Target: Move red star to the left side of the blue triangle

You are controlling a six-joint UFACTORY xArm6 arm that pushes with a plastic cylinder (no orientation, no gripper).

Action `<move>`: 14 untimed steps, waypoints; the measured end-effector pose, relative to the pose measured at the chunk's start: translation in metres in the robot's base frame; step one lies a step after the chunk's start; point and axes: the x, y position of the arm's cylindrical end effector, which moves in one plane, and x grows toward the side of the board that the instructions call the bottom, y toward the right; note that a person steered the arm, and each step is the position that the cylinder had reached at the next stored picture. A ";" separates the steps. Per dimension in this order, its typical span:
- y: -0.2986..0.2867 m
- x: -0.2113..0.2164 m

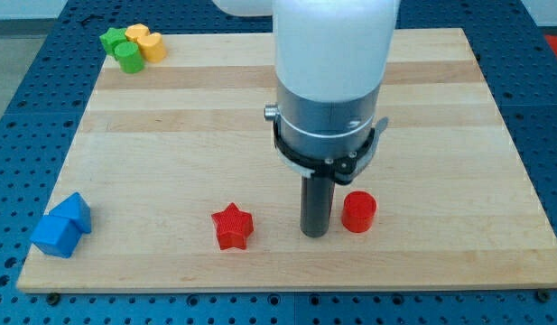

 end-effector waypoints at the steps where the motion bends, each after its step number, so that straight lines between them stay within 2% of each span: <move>1: -0.030 0.004; 3: -0.129 0.021; 4: -0.158 0.021; 5: -0.137 0.020; 6: -0.102 0.000; 7: -0.097 -0.027; 9: -0.125 -0.016; 14: -0.126 -0.006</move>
